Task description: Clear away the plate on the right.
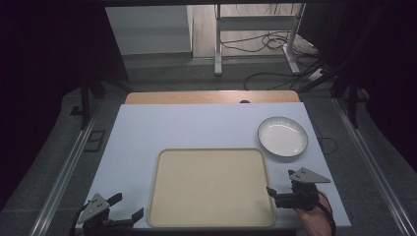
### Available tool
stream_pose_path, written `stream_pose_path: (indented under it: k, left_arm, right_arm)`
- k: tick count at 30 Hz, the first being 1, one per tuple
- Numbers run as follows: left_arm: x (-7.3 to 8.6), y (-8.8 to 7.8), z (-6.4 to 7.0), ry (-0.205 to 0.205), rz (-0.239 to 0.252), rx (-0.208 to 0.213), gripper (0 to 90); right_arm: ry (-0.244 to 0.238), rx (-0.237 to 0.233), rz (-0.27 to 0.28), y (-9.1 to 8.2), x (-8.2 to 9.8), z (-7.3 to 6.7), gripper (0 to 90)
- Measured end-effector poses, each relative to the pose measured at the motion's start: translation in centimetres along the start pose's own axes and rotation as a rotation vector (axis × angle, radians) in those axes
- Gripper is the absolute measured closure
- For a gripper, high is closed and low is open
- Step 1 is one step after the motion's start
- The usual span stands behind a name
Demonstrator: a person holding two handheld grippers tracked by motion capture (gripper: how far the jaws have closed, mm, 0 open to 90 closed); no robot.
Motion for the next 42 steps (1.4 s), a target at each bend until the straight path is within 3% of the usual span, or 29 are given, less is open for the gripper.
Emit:
stream_pose_path:
  k: [13, 17, 22, 24, 28, 36, 40, 42]
  left_arm:
    - [0.0, 0.0, 0.0, 0.0, 0.0, -0.001, 4.1]
    - [0.0, 0.1, 0.0, 0.0, 0.0, -0.001, 4.1]
    - [0.0, 0.1, 0.0, 0.001, -0.001, -0.001, 4.1]
    - [0.0, 0.1, 0.0, 0.004, -0.004, -0.002, 4.1]
    - [0.0, 0.1, 0.0, 0.003, -0.004, -0.002, 4.1]
    - [0.0, 0.1, 0.0, 0.004, -0.006, -0.003, 4.2]
    - [0.0, 0.1, 0.0, 0.003, -0.008, -0.003, 4.2]
    - [0.0, 0.1, -0.1, 0.002, -0.008, -0.004, 4.2]
  right_arm:
    - [0.012, 0.026, -0.031, 1.0, -0.5, 0.7, 0.0]
    - [-0.007, 0.064, -0.057, 1.5, -0.7, 1.1, 0.0]
    - [-0.025, 0.061, -0.069, 1.8, -0.8, 1.3, 0.0]
    - [-0.052, 0.082, -0.087, 2.0, -0.9, 1.5, 0.0]
    - [-0.056, 0.101, -0.109, 2.2, -0.9, 1.9, 1.5]
    - [-0.097, 0.163, -0.128, 2.2, -1.1, 3.1, 9.0]
    - [-0.173, 0.212, -0.178, 2.4, -1.1, 3.7, 20.8]
    - [-0.186, 0.217, -0.183, 2.5, -1.2, 3.8, 22.9]
Point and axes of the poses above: each handheld gripper's, and its own axes: y roughly forward along the jaws, x roughly out of its underside, z roughly to its right, the point moved 8 cm from there along y, roughly forward along the jaws, and after that the axes turned 14 degrees about -y, right-handed, at the moved point
